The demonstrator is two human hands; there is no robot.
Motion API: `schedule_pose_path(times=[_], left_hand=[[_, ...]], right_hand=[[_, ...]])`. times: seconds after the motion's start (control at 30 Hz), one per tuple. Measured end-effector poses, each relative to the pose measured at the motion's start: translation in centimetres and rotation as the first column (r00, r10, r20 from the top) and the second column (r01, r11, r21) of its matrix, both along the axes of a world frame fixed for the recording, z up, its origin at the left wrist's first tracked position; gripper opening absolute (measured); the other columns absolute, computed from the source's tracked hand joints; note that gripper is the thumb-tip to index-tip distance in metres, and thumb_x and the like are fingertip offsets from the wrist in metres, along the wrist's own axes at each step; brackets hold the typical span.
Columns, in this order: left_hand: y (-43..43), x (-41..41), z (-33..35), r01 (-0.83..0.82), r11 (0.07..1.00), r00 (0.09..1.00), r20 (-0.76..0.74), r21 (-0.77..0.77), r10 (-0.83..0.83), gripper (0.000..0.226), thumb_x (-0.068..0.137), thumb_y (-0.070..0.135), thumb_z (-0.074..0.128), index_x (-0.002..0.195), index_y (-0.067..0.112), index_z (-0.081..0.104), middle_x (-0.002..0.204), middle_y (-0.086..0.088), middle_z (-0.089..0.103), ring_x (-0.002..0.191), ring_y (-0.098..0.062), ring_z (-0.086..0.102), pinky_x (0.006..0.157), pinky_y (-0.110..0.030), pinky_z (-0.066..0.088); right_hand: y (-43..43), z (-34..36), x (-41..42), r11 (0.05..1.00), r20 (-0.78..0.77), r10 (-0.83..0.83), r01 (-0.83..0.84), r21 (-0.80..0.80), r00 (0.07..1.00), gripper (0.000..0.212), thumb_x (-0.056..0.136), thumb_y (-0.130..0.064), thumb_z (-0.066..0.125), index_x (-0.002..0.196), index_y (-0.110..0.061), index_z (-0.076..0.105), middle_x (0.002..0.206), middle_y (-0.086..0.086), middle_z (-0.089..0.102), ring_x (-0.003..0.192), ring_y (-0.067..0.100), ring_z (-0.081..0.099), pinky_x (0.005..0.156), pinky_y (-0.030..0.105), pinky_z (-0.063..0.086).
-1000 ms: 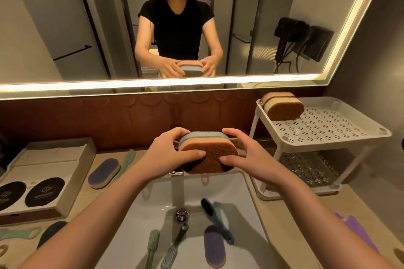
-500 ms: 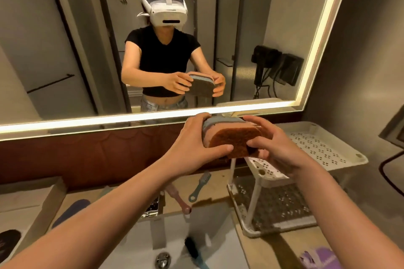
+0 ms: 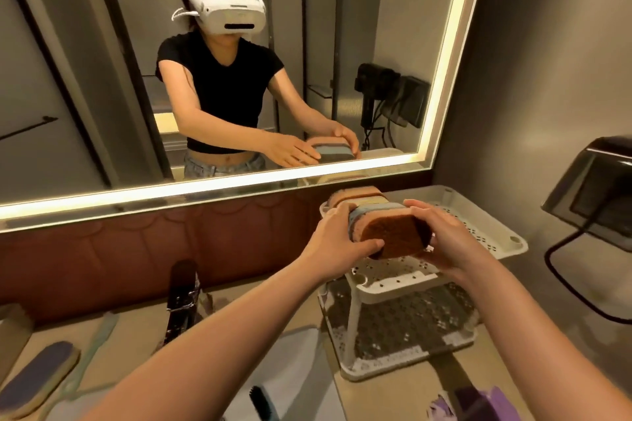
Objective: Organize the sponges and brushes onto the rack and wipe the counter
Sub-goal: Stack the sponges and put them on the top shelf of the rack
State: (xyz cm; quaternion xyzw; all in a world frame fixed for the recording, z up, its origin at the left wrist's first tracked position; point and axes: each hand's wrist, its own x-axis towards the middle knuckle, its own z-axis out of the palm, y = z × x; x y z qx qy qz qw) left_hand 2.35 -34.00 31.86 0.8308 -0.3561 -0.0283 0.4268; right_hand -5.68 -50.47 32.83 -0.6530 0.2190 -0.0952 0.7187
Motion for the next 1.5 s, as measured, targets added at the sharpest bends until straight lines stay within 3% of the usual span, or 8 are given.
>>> schedule_pose_path(times=[0.4, 0.53, 0.87, 0.97, 1.07, 1.23, 1.37, 1.5], left_hand=[[-0.5, 1.0, -1.8, -0.077, 0.993, 0.997, 0.003, 0.085, 0.077, 0.072, 0.077, 0.03, 0.072, 0.138, 0.018, 0.036, 0.129, -0.003, 0.038, 0.121, -0.017, 0.039, 0.094, -0.018, 0.029], [-0.7, 1.0, -2.2, -0.171, 0.972, 0.982, 0.102, 0.162, 0.156, 0.075, 0.075, 0.035, 0.074, 0.14, 0.021, 0.038, 0.125, -0.004, 0.042, 0.121, -0.02, 0.038, 0.099, -0.03, 0.036], [-1.1, 0.5, -2.7, -0.2, 0.955, 0.934, 0.337, 0.217, 0.119, 0.05, 0.081, 0.039, 0.065, 0.124, 0.018, 0.05, 0.12, 0.0, 0.06, 0.106, -0.02, 0.058, 0.085, -0.033, 0.049], [-1.2, 0.6, -2.8, -0.223, 0.924, 0.908, 0.411, 0.312, 0.08, 0.053, 0.086, 0.042, 0.058, 0.13, 0.017, 0.043, 0.125, -0.001, 0.059, 0.108, -0.023, 0.059, 0.088, -0.035, 0.045], [-1.1, 0.3, -2.7, -0.211, 0.901, 0.927, 0.37, 0.378, 0.062, 0.06, 0.089, 0.043, 0.052, 0.14, 0.017, 0.033, 0.137, -0.001, 0.049, 0.121, -0.022, 0.05, 0.101, -0.039, 0.034], [0.3, 0.1, -1.2, -0.159, 0.949, 0.963, 0.256, 0.273, 0.088, 0.055, 0.088, 0.045, 0.053, 0.135, 0.021, 0.041, 0.132, -0.001, 0.053, 0.124, -0.022, 0.047, 0.1, -0.04, 0.036], [2.9, -0.9, 0.7, -0.088, 0.968, 0.977, 0.211, 0.233, 0.038, 0.059, 0.089, 0.046, 0.053, 0.139, 0.017, 0.041, 0.141, -0.001, 0.047, 0.131, -0.019, 0.042, 0.107, -0.039, 0.035], [7.2, -3.2, 1.9, 0.02, 0.957, 0.967, 0.239, 0.288, -0.092, 0.042, 0.091, 0.043, 0.05, 0.127, 0.022, 0.054, 0.126, 0.005, 0.058, 0.116, -0.009, 0.053, 0.098, -0.029, 0.043]], right_hand=[[0.2, -1.6, 2.3, 0.998, 0.029, -0.046, 0.047, -0.051, 0.999, 0.029, 0.093, -0.02, 0.052, 0.121, -0.023, 0.055, 0.104, 0.003, 0.058, 0.093, 0.018, 0.058, 0.066, 0.029, 0.055], [0.2, -2.0, 2.6, 0.992, 0.04, -0.059, 0.063, -0.113, 0.997, 0.032, 0.091, -0.019, 0.054, 0.123, -0.023, 0.054, 0.111, 0.005, 0.059, 0.098, 0.02, 0.059, 0.07, 0.031, 0.056], [0.1, -2.7, 3.3, 0.953, 0.052, -0.076, 0.088, -0.29, 0.996, 0.037, 0.097, -0.017, 0.043, 0.134, -0.016, 0.048, 0.113, 0.001, 0.056, 0.092, 0.008, 0.056, 0.067, 0.018, 0.048], [0.2, -3.1, 3.4, 0.897, 0.031, -0.054, 0.062, -0.438, 0.998, 0.041, 0.1, -0.02, 0.038, 0.14, -0.014, 0.04, 0.121, 0.001, 0.052, 0.104, 0.011, 0.049, 0.08, 0.021, 0.045], [0.3, -3.3, 3.4, 0.847, 0.003, -0.015, 0.015, -0.531, 1.0, 0.042, 0.101, -0.024, 0.032, 0.142, -0.016, 0.038, 0.129, 0.005, 0.053, 0.111, 0.015, 0.049, 0.097, 0.035, 0.046], [0.6, -2.8, 3.1, 0.738, 0.005, -0.065, 0.051, -0.673, 0.998, 0.045, 0.1, -0.03, 0.036, 0.143, -0.018, 0.034, 0.15, 0.006, 0.034, 0.138, 0.022, 0.03, 0.114, 0.046, 0.027], [2.7, -1.2, 1.6, 0.598, 0.067, 0.009, 0.048, -0.8, 0.998, 0.039, 0.097, -0.028, 0.044, 0.135, -0.023, 0.046, 0.15, 0.001, 0.034, 0.141, 0.019, 0.024, 0.115, 0.051, 0.022], [7.4, -0.2, -0.8, 0.517, 0.113, 0.164, 0.012, -0.856, 0.98, 0.03, 0.093, -0.027, 0.05, 0.123, -0.025, 0.057, 0.139, -0.003, 0.047, 0.135, 0.015, 0.033, 0.112, 0.045, 0.027]])
